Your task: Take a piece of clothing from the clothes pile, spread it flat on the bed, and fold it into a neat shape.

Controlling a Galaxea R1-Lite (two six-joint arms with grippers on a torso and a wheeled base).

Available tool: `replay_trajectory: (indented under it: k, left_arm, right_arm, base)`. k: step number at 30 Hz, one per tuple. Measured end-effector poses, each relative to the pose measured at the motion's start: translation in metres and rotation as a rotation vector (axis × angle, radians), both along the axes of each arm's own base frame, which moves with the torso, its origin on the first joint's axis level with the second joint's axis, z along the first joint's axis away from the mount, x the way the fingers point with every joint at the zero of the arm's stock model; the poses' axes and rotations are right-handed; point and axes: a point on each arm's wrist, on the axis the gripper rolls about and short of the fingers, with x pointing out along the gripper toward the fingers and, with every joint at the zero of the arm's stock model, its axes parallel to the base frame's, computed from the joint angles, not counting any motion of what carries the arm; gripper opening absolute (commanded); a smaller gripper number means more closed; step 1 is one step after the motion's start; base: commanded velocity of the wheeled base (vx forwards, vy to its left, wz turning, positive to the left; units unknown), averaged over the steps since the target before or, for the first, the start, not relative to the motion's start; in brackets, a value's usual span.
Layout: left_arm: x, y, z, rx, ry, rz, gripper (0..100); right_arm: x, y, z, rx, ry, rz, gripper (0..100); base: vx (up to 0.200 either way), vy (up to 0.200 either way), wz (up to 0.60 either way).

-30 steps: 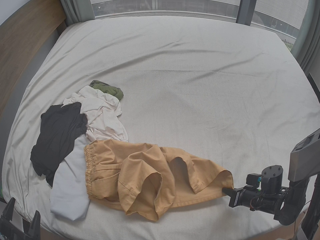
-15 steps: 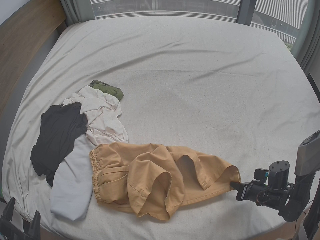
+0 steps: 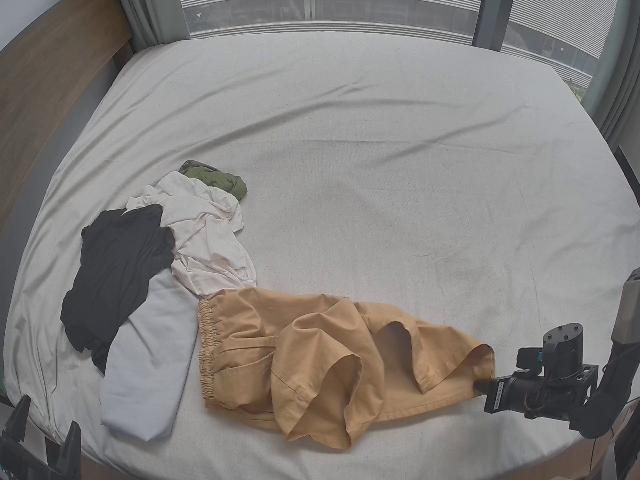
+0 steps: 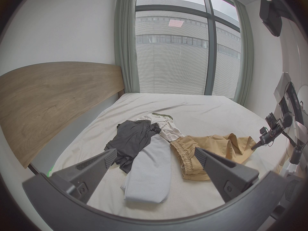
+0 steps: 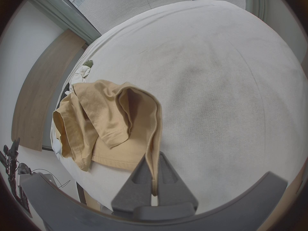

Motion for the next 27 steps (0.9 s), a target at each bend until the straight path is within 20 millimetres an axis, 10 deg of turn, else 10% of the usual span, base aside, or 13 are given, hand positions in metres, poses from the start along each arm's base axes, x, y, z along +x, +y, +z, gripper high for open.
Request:
replay_trajectory:
  k: [25, 26, 27]
  left_arm:
    - [0.000, 0.000, 0.000, 0.002, 0.000, 0.000, 100]
    - [0.000, 0.000, 0.000, 0.002, 0.000, 0.000, 100]
    - [0.000, 0.000, 0.000, 0.002, 0.000, 0.000, 100]
  right_arm:
    - [-0.013, -0.022, 0.006, -0.070, 0.082, -0.053, 0]
    - [-0.013, -0.022, 0.007, -0.071, 0.081, -0.051, 100]
    - [-0.013, -0.022, 0.007, -0.071, 0.080, -0.050, 100]
  base:
    - [0.000, 0.000, 0.00]
    - [0.000, 0.000, 0.00]
    - [0.000, 0.000, 0.00]
